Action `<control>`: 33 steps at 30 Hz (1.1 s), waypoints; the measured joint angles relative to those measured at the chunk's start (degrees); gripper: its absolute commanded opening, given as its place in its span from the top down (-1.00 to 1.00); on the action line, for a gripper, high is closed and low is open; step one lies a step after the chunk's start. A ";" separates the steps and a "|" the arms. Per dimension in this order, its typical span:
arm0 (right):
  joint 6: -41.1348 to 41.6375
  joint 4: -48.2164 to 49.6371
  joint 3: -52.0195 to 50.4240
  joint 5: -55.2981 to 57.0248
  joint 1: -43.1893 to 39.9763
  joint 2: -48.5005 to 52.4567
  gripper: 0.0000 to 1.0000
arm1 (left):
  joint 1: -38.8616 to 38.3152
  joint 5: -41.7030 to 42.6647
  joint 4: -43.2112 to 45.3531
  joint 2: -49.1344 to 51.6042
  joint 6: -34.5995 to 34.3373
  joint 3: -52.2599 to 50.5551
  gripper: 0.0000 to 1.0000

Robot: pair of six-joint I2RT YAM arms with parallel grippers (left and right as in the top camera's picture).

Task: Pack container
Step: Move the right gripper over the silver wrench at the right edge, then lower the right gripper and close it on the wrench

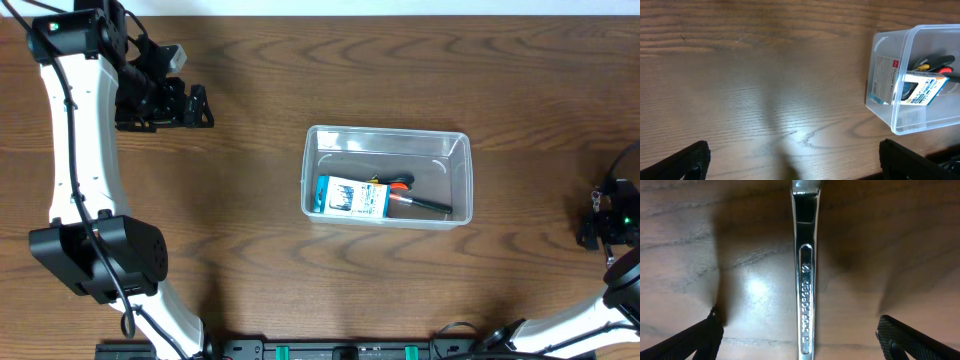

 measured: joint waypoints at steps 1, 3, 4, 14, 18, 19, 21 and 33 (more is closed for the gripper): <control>0.02 -0.04 0.00 -0.09 0.00 0.20 -0.99 | 0.00 0.00 0.00 0.00 0.00 0.00 -0.96; 0.02 -0.04 0.02 -0.22 0.00 0.28 -0.99 | 0.00 0.00 -0.02 0.00 0.00 0.00 -0.96; 0.02 -0.04 0.02 -0.35 0.00 0.33 -0.98 | 0.00 0.00 0.00 0.00 0.00 0.00 -0.96; 0.00 0.39 0.09 -1.33 -0.02 0.44 -0.99 | 0.00 0.00 -0.02 0.00 0.00 0.00 -0.96; 0.02 0.46 0.09 -1.53 0.00 0.44 -0.91 | 0.00 0.00 0.00 0.00 0.00 0.00 -0.96; -0.02 0.46 0.09 -1.60 0.00 0.46 -0.86 | 0.00 0.00 0.00 0.00 0.00 0.00 -0.96; 0.04 0.50 0.09 -1.97 0.00 0.48 -0.72 | 0.00 0.00 0.00 0.00 0.00 0.00 -0.96; 0.59 0.74 0.09 -2.78 0.00 0.66 -0.06 | 0.00 0.00 0.00 0.00 0.00 0.00 -0.96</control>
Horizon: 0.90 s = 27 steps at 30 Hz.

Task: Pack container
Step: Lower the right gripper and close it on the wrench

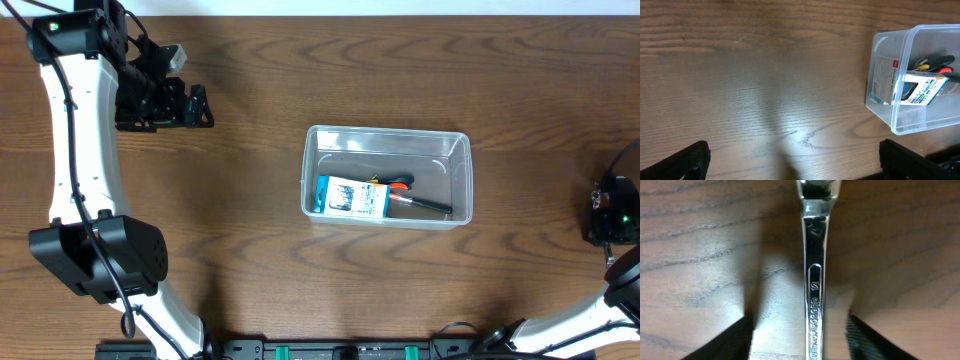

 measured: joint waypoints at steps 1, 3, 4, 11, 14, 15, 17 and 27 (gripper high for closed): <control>0.00 0.02 0.00 -0.04 0.00 0.00 -0.02 | 0.00 0.00 0.00 0.00 0.00 0.00 -0.96; 0.09 0.07 0.00 -0.02 0.00 0.00 0.06 | 0.00 0.00 0.00 0.00 0.00 0.00 -0.96; 0.24 0.07 0.00 -0.04 0.00 0.00 0.09 | 0.00 0.00 0.00 0.00 0.00 0.00 -0.96; 0.31 0.13 0.00 -0.04 0.00 0.02 0.29 | 0.00 0.00 0.00 0.00 0.00 0.00 -0.96; 0.26 0.13 0.00 -0.04 0.00 0.04 0.39 | 0.00 0.00 0.00 0.00 0.00 0.00 -0.96; 0.37 0.13 0.00 0.02 0.00 0.04 0.40 | 0.00 0.00 0.00 0.00 0.00 0.00 -0.96; 0.35 0.13 0.00 0.02 0.00 0.04 0.42 | 0.00 0.00 0.00 0.00 0.00 0.00 -0.96; 0.35 0.17 0.00 -0.44 0.00 0.09 0.70 | 0.00 0.00 0.00 0.00 0.00 0.00 -0.96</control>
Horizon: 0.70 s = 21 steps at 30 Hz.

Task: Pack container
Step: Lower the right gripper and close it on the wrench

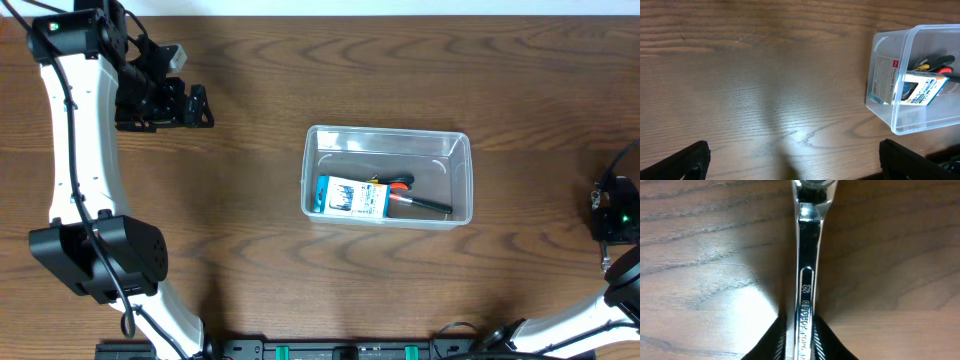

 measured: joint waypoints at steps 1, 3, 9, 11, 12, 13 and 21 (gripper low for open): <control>-0.04 0.00 0.00 0.00 0.00 0.00 0.74 | 0.00 0.00 0.00 0.00 0.00 0.00 -0.96; 0.04 0.00 0.00 -0.13 0.00 0.00 0.81 | 0.00 0.00 0.00 0.00 0.00 0.00 -0.96; 0.46 0.09 0.11 -0.17 0.00 0.04 0.92 | 0.00 0.00 0.00 0.00 0.00 0.00 -0.96; 0.79 0.02 0.22 -0.15 0.00 0.07 0.97 | 0.00 0.00 0.00 0.00 0.00 0.00 -0.96; 0.98 -0.02 0.33 -0.17 0.00 0.11 0.97 | 0.00 0.00 0.00 0.00 0.00 0.00 -0.96; 1.31 -0.07 0.50 -0.17 0.00 0.17 0.97 | 0.00 0.00 0.00 0.00 0.00 0.00 -0.96; 2.71 -3.54 5.70 -2.27 1.22 2.14 0.91 | 0.00 0.00 0.00 0.00 0.00 0.00 -0.96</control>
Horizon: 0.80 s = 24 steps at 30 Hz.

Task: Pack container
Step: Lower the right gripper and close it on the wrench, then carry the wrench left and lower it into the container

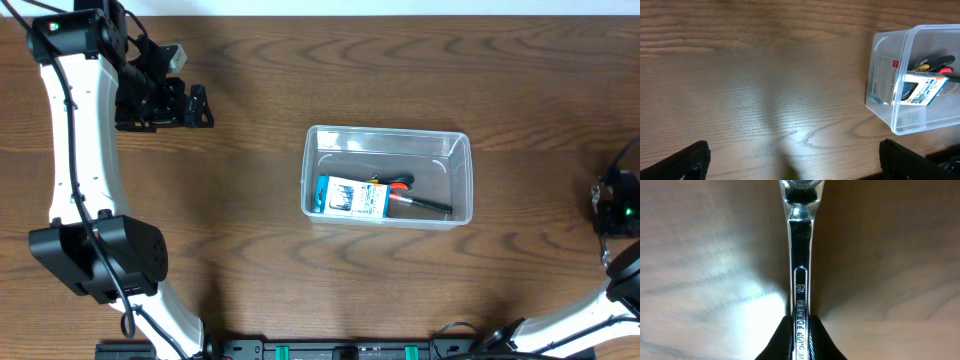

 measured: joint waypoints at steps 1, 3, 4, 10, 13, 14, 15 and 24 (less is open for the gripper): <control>0.37 -1.09 1.68 -0.72 0.63 0.13 0.94 | 0.00 0.00 0.00 0.00 0.00 0.00 -0.96; 0.90 -2.89 5.77 -2.45 2.16 0.17 0.95 | 0.00 0.00 -0.02 0.00 0.00 0.00 -0.96; 1.01 -3.87 7.69 -3.28 2.89 0.17 0.96 | 0.00 0.00 0.00 0.00 0.00 0.00 -0.96; 1.81 -11.72 22.03 -10.14 9.62 0.17 0.97 | 0.00 0.00 -0.02 0.00 0.00 0.00 -0.96; 2.01 -14.99 27.96 -12.17 14.03 0.17 0.97 | 0.00 0.00 -0.02 0.00 0.00 0.00 -0.96; 2.03 -16.13 29.51 -12.50 15.41 0.17 0.97 | 0.00 0.00 0.00 0.00 0.00 0.00 -0.96; 2.03 -17.18 31.10 -12.81 17.16 0.17 0.97 | 0.00 0.00 -0.02 0.00 0.00 0.00 -0.96; -0.96 -27.04 41.77 -14.25 34.64 0.17 0.91 | 0.00 0.00 0.00 0.00 0.00 0.00 -0.96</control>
